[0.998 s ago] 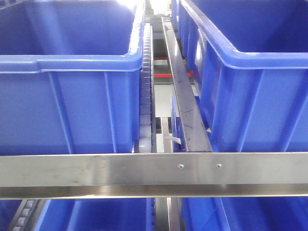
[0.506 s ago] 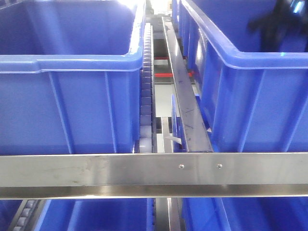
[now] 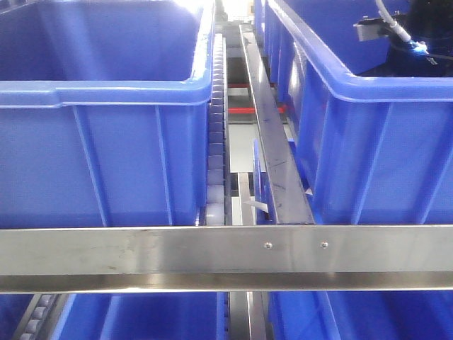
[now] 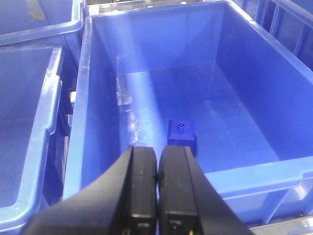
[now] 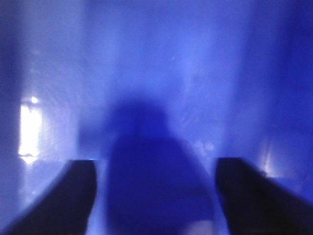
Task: Pick and sort blue part to right shelf
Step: 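Lower the right gripper into a blue bin and release the part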
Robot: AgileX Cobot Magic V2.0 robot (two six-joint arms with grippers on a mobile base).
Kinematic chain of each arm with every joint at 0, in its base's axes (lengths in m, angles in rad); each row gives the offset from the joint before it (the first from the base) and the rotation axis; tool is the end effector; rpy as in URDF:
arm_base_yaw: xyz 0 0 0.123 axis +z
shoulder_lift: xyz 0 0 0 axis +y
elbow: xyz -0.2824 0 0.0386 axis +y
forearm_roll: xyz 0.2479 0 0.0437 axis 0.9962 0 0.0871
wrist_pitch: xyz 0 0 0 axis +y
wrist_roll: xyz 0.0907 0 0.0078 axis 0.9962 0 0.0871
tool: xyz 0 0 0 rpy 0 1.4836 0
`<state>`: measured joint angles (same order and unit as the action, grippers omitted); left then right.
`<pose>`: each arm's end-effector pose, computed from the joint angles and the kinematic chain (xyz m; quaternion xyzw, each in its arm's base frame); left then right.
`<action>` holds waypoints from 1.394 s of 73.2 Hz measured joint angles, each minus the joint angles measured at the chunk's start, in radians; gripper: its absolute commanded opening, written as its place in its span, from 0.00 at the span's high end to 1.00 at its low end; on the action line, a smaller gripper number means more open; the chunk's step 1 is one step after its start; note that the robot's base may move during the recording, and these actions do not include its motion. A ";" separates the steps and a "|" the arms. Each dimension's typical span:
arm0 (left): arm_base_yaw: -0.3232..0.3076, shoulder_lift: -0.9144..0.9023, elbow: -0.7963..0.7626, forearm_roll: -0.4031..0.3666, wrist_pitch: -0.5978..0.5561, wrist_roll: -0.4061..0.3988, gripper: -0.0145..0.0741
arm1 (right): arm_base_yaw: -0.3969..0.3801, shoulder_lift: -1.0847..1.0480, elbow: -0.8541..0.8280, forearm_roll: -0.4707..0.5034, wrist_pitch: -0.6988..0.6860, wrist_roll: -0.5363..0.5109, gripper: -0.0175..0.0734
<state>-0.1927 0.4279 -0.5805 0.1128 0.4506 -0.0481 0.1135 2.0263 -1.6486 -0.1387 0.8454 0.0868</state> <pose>0.0856 -0.0122 0.3373 0.0800 0.7726 -0.0248 0.6294 0.4421 0.0409 0.2268 -0.0467 0.9736 -0.0387 0.2202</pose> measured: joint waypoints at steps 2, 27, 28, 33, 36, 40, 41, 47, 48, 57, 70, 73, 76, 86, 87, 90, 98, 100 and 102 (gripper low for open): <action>0.000 0.000 0.000 0.000 0.000 0.000 0.69 | 0.000 -0.005 0.000 0.000 0.000 0.000 0.14; 0.000 0.000 0.000 0.000 0.000 0.000 0.69 | 0.000 -0.187 0.000 0.000 0.070 0.000 0.38; 0.000 0.000 0.000 0.000 0.000 0.000 0.69 | 0.000 -0.199 0.000 0.000 0.075 0.000 0.40; 0.000 0.000 0.000 0.000 0.000 0.000 0.69 | 0.000 -0.260 0.022 0.000 0.093 0.000 0.55; 0.000 0.000 0.000 0.000 0.000 0.000 0.69 | 0.000 -0.312 0.057 0.000 0.100 0.000 0.66; 0.000 0.000 0.000 0.000 0.000 0.000 0.69 | 0.000 -0.366 0.093 0.002 0.100 0.000 0.72; 0.000 0.000 0.000 0.000 0.000 0.000 0.69 | 0.000 -0.380 0.111 0.002 0.100 0.000 0.73; 0.000 0.000 0.000 0.000 0.000 0.000 0.69 | 0.000 -0.465 0.190 0.008 0.094 0.000 0.75; 0.000 0.000 0.000 0.000 0.000 0.000 0.69 | 0.000 -0.481 0.206 0.009 0.088 0.000 0.75; 0.000 0.000 0.000 0.000 0.000 0.000 0.69 | 0.000 -0.622 0.370 0.013 0.028 0.000 0.75; 0.000 0.000 0.000 0.000 0.000 0.000 0.69 | 0.000 -0.838 0.613 0.017 -0.096 0.000 0.75; 0.000 0.000 0.000 0.000 0.000 0.000 0.69 | 0.000 -0.893 0.669 0.017 -0.124 0.000 0.75; 0.000 0.000 0.000 0.000 0.000 0.000 0.69 | 0.000 -0.949 0.723 0.017 -0.153 0.000 0.75; 0.000 0.000 0.000 0.000 0.000 0.000 0.69 | 0.000 -1.146 0.886 0.017 -0.217 0.000 0.75; 0.000 0.000 0.000 0.000 -0.002 0.000 0.69 | 0.000 -1.164 0.899 0.017 -0.223 0.000 0.75; 0.000 0.000 0.000 0.000 -0.006 0.000 0.69 | 0.000 -1.227 0.940 0.017 -0.241 0.000 0.75; 0.000 0.000 0.000 0.000 -0.011 0.000 0.69 | 0.000 -1.365 1.005 0.017 -0.258 0.000 0.75; 0.000 0.000 0.000 0.000 -0.012 0.000 0.69 | 0.000 -1.398 1.016 0.017 -0.263 0.000 0.75; 0.000 0.000 0.000 0.000 -0.012 0.000 0.69 | 0.000 -1.431 1.025 0.017 -0.270 0.000 0.75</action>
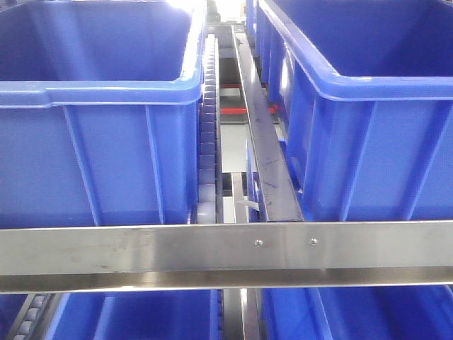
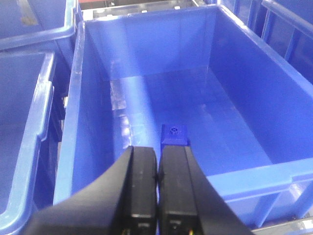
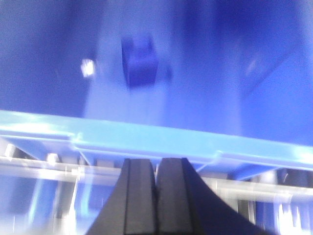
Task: Pick and sort blue part to right shelf
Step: 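Lower the right gripper into a blue bin and release the part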
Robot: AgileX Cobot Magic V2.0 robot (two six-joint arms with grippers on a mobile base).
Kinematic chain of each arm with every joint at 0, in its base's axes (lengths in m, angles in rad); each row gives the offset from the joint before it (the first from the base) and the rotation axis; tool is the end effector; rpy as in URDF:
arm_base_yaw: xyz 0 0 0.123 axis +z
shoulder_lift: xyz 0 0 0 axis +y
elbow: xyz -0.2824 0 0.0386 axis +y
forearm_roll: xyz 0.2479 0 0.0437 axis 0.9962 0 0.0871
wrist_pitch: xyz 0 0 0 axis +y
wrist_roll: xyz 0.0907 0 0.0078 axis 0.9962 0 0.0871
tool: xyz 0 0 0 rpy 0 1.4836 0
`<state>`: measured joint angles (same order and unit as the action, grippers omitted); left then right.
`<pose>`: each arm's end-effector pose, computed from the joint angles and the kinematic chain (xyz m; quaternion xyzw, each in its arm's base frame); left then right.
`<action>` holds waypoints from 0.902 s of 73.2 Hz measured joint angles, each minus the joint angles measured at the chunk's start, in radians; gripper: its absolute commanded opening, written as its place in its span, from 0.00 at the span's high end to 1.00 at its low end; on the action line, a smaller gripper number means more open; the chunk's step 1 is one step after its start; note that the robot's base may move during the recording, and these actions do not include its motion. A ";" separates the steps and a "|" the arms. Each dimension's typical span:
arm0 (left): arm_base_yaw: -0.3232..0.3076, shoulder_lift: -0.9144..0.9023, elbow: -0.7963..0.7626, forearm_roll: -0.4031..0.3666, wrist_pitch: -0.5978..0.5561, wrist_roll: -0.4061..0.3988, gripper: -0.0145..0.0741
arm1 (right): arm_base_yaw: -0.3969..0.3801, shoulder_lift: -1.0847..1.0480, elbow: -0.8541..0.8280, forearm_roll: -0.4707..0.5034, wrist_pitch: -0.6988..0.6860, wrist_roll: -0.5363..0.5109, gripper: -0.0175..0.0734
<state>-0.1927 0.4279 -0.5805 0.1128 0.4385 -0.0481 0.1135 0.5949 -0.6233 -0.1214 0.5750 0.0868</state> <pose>0.0858 -0.0123 0.3383 0.0801 0.7688 -0.0255 0.6340 0.1157 0.0071 0.3238 -0.0372 0.8475 -0.0020 0.5294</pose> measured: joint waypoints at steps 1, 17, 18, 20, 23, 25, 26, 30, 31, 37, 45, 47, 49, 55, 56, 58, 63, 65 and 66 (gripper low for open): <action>0.000 0.000 0.000 0.000 0.000 0.000 0.69 | 0.000 -0.025 0.005 0.000 -0.002 0.000 0.75; 0.000 0.000 0.000 0.000 0.000 0.000 0.69 | 0.000 -0.245 0.026 0.000 -0.064 -0.002 0.75; 0.000 0.000 0.000 0.000 0.000 0.000 0.69 | 0.000 -0.262 0.026 0.000 -0.068 -0.002 0.75; 0.000 0.000 0.000 0.000 0.000 0.000 0.69 | 0.000 -0.276 0.026 0.000 -0.074 -0.002 0.75; 0.000 0.000 0.000 0.000 0.000 0.000 0.69 | 0.000 -0.304 0.026 0.000 -0.085 -0.002 0.75; 0.000 0.000 0.000 0.000 0.000 0.000 0.69 | 0.000 -0.317 0.027 0.000 -0.090 -0.002 0.75; 0.000 0.000 0.000 0.000 0.000 0.000 0.69 | 0.000 -0.322 0.027 0.000 -0.091 -0.002 0.75; 0.000 0.000 0.000 0.000 0.000 0.000 0.69 | 0.000 -0.334 0.027 0.000 -0.097 -0.002 0.75; 0.000 0.000 0.000 0.000 0.000 0.000 0.69 | 0.000 -0.336 0.027 0.000 -0.097 -0.002 0.75; 0.000 0.000 0.000 0.000 0.000 0.000 0.69 | 0.000 -0.338 0.027 0.000 -0.097 -0.002 0.75; 0.000 0.000 0.000 0.000 0.000 0.000 0.69 | 0.000 -0.338 0.027 0.000 -0.093 -0.002 0.75; 0.000 0.000 0.000 0.000 0.000 0.000 0.69 | 0.000 -0.338 0.027 0.000 -0.093 -0.002 0.75; 0.000 0.000 0.000 0.000 0.000 0.000 0.69 | 0.000 -0.338 0.027 0.000 -0.093 -0.002 0.75; 0.000 0.000 0.000 0.000 0.000 0.000 0.69 | 0.000 -0.338 0.027 0.000 -0.093 -0.002 0.75; 0.000 0.000 0.000 0.000 0.000 0.000 0.69 | 0.000 -0.338 0.027 0.000 -0.093 -0.002 0.75; 0.000 0.000 0.000 0.000 0.000 0.000 0.69 | 0.000 -0.338 0.027 0.000 -0.093 -0.002 0.75; 0.000 0.000 0.000 0.000 0.000 0.000 0.69 | 0.000 -0.338 0.029 0.000 -0.093 -0.002 0.75; 0.000 0.000 0.000 0.000 0.000 0.000 0.69 | 0.000 -0.338 0.029 0.000 -0.093 -0.002 0.75; 0.000 0.000 0.000 0.000 0.000 0.000 0.69 | 0.000 -0.338 0.029 0.000 -0.093 -0.002 0.75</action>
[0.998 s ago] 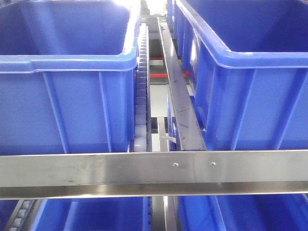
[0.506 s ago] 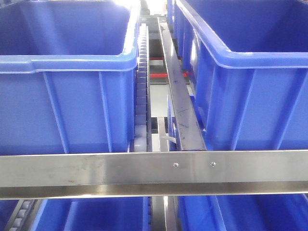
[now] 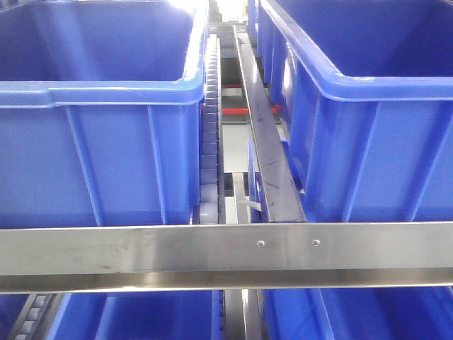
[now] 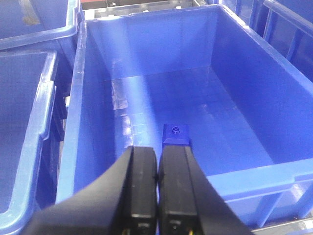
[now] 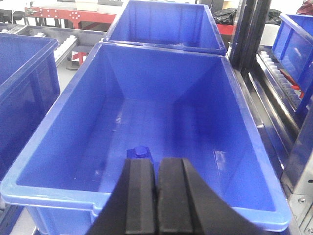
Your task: Pick and sort blue part to right shelf
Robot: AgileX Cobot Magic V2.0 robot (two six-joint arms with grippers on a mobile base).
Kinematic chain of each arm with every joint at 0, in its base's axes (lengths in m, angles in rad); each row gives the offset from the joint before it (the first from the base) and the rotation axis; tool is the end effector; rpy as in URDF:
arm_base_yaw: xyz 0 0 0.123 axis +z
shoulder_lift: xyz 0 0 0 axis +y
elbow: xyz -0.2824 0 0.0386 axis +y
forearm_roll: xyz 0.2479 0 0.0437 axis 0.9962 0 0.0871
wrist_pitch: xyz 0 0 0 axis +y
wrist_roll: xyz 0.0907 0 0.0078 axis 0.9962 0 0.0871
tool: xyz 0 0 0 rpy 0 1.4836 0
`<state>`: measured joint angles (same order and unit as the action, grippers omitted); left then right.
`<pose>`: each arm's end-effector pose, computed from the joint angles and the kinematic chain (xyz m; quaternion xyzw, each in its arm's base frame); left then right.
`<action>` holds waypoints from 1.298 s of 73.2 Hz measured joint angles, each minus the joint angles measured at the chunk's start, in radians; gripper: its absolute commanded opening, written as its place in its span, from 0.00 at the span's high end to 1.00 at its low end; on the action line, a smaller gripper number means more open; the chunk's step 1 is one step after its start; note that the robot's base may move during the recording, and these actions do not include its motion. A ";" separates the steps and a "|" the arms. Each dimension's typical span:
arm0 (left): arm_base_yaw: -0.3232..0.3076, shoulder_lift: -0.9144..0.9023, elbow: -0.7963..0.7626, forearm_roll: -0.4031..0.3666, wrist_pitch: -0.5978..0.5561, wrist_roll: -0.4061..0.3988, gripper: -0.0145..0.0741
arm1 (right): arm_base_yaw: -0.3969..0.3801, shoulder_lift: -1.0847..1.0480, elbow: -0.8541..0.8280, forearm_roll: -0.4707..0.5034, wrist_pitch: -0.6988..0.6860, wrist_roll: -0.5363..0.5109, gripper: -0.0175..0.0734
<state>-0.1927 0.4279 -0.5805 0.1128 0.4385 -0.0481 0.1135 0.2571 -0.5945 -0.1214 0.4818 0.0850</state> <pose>0.0858 -0.0123 0.3383 0.0801 0.7688 -0.0255 0.6340 0.0472 0.0002 0.3504 -0.0301 0.7253 0.0108 0.6876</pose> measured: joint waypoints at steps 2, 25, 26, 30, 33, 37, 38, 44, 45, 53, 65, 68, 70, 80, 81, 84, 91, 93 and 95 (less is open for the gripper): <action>0.000 0.000 0.000 0.000 0.000 0.000 0.69 | 0.000 0.000 0.000 0.000 0.000 0.000 0.75; 0.113 -0.188 0.174 -0.036 -0.128 0.000 0.69 | 0.000 0.000 0.000 0.000 0.002 0.000 0.75; 0.121 -0.202 0.188 -0.041 -0.136 0.000 0.69 | 0.000 0.000 0.000 0.000 0.002 0.000 0.75; 0.153 -0.262 0.248 -0.057 -0.163 0.000 0.69 | 0.000 0.000 0.000 0.000 0.002 0.000 0.75; 0.172 -0.297 0.287 -0.066 -0.175 0.000 0.69 | 0.000 0.000 0.000 0.000 0.002 0.000 0.75; 0.191 -0.336 0.354 -0.076 -0.187 0.000 0.69 | 0.000 0.000 0.000 0.000 0.002 0.000 0.75; 0.195 -0.345 0.376 -0.078 -0.188 0.000 0.69 | 0.000 0.000 0.000 0.000 0.002 0.000 0.75; 0.210 -0.397 0.457 -0.084 -0.195 0.000 0.69 | 0.000 0.000 0.000 0.000 0.002 0.000 0.75; 0.210 -0.404 0.475 -0.084 -0.195 0.000 0.69 | 0.000 0.000 0.000 0.000 0.002 0.000 0.75; 0.210 -0.433 0.562 -0.086 -0.205 0.000 0.69 | 0.000 0.000 0.000 0.000 0.004 0.000 0.75; 0.210 -0.433 0.587 -0.094 -0.269 0.000 0.69 | 0.000 0.000 0.000 0.000 0.005 0.000 0.75; 0.210 -0.433 0.587 -0.094 -0.274 0.000 0.69 | 0.000 0.000 0.000 0.000 0.005 0.000 0.75; 0.210 -0.433 0.587 -0.096 -0.276 0.000 0.69 | 0.000 0.000 0.000 0.000 0.005 0.000 0.75; 0.210 -0.433 0.587 -0.096 -0.278 0.000 0.69 | 0.000 0.000 0.000 0.000 0.005 0.000 0.75; 0.210 -0.433 0.587 -0.096 -0.278 0.000 0.69 | 0.000 0.000 0.000 0.000 0.005 0.000 0.75; 0.210 -0.433 0.587 -0.098 -0.278 0.000 0.69 | 0.000 0.000 0.000 0.000 0.005 0.000 0.75; 0.210 -0.433 0.587 -0.098 -0.280 0.000 0.69 | 0.000 0.000 0.000 0.000 0.005 0.000 0.75; 0.210 -0.433 0.587 -0.098 -0.280 0.000 0.69 | 0.000 0.000 0.000 0.000 0.005 0.000 0.75; 0.210 -0.433 0.587 -0.098 -0.280 0.000 0.69 | 0.000 0.000 0.000 0.000 0.005 0.000 0.75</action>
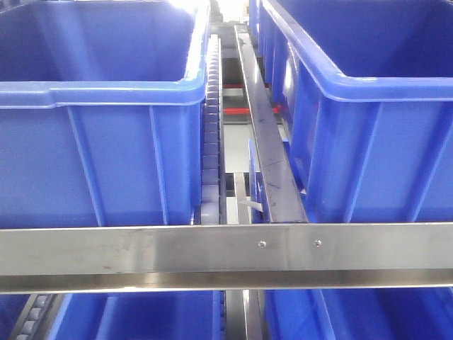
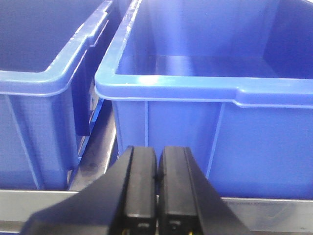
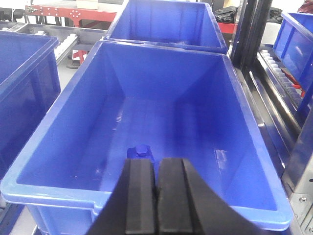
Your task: Pick and sort blue part to right shelf
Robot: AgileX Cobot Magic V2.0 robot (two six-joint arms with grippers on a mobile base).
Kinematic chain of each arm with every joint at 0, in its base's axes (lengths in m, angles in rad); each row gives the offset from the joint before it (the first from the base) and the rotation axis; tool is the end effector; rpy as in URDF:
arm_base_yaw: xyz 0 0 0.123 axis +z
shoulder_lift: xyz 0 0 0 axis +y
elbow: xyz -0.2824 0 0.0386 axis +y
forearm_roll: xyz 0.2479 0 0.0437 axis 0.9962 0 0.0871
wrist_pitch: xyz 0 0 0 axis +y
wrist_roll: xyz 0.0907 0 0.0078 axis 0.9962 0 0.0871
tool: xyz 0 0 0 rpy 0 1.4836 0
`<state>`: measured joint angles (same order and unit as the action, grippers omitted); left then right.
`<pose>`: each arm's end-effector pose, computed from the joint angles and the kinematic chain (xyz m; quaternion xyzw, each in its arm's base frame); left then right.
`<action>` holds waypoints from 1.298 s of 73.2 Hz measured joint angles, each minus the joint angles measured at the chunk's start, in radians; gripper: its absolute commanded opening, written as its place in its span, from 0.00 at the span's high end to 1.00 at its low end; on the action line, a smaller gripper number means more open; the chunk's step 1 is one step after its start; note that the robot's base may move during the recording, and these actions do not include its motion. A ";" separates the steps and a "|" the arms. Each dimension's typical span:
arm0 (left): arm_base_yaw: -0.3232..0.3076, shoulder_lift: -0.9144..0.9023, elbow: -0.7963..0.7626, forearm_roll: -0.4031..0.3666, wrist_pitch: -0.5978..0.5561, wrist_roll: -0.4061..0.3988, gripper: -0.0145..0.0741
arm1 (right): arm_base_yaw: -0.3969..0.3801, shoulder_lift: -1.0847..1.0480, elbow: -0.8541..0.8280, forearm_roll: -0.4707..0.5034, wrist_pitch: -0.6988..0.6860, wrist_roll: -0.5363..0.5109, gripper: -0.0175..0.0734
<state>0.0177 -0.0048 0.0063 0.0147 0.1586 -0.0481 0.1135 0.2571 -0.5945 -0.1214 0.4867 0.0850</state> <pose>0.0562 0.0012 0.1968 -0.0196 0.7321 -0.0046 0.6809 0.0472 0.0002 0.3499 -0.0300 0.7270 0.0106 0.6859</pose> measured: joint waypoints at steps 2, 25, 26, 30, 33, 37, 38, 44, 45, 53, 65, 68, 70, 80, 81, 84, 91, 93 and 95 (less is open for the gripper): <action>0.000 0.000 0.000 0.000 0.000 0.000 0.69 | 0.000 0.000 0.000 0.000 0.000 0.000 0.75; 0.000 0.000 0.000 0.000 -0.005 0.000 0.69 | 0.000 0.000 0.000 0.000 0.000 0.000 0.75; 0.000 0.000 0.000 0.000 -0.005 0.000 0.69 | 0.000 0.000 0.001 0.000 0.000 0.000 0.75; 0.000 0.000 0.000 0.000 -0.005 0.000 0.69 | 0.000 0.000 0.002 0.000 0.000 0.000 0.75; 0.000 0.000 0.000 0.000 -0.005 0.000 0.69 | 0.000 0.000 0.013 0.008 -0.007 0.000 0.75; 0.000 0.000 0.000 0.000 -0.006 0.000 0.69 | 0.000 0.000 0.034 0.024 -0.023 0.000 0.75; 0.000 0.000 0.000 0.000 -0.006 0.000 0.69 | 0.000 0.000 0.041 0.031 -0.027 0.000 0.75; 0.000 0.000 0.000 0.000 -0.007 0.000 0.69 | 0.000 -0.008 0.095 0.049 -0.062 0.000 0.75; 0.000 0.000 0.000 0.000 -0.007 0.000 0.69 | 0.000 -0.010 0.104 0.053 -0.068 0.000 0.75; 0.000 0.000 0.000 0.000 -0.007 0.000 0.69 | -0.011 -0.051 0.195 0.066 -0.131 -0.005 0.75; 0.000 0.000 0.000 0.000 -0.009 0.000 0.69 | -0.065 -0.164 0.370 0.107 -0.242 -0.025 0.75; 0.000 0.000 0.000 0.000 -0.009 0.000 0.69 | -0.075 -0.195 0.407 0.114 -0.261 -0.027 0.75; 0.000 0.000 0.000 0.000 -0.009 0.000 0.69 | -0.081 -0.209 0.435 0.121 -0.270 -0.027 0.75; 0.000 0.000 0.000 0.000 -0.009 0.000 0.69 | -0.084 -0.265 0.573 0.121 -0.341 -0.027 0.75; 0.000 0.000 0.000 0.000 -0.012 0.000 0.69 | -0.084 -0.265 0.579 0.121 -0.349 -0.027 0.75; 0.000 0.000 0.000 0.000 -0.012 0.000 0.69 | -0.084 -0.266 0.609 0.121 -0.361 -0.027 0.75; 0.000 0.000 0.000 0.000 -0.012 0.000 0.69 | -0.084 -0.266 0.623 0.121 -0.369 -0.027 0.75; 0.000 0.000 0.000 0.000 -0.012 0.000 0.69 | -0.084 -0.266 0.624 0.121 -0.375 -0.027 0.75; 0.000 0.000 0.000 0.000 -0.012 0.000 0.69 | -0.084 -0.266 0.624 0.121 -0.380 -0.027 0.75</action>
<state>0.0177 -0.0048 0.0063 0.0147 0.1469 -0.0481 0.0291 -0.0090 0.0298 0.0000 0.1064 0.0576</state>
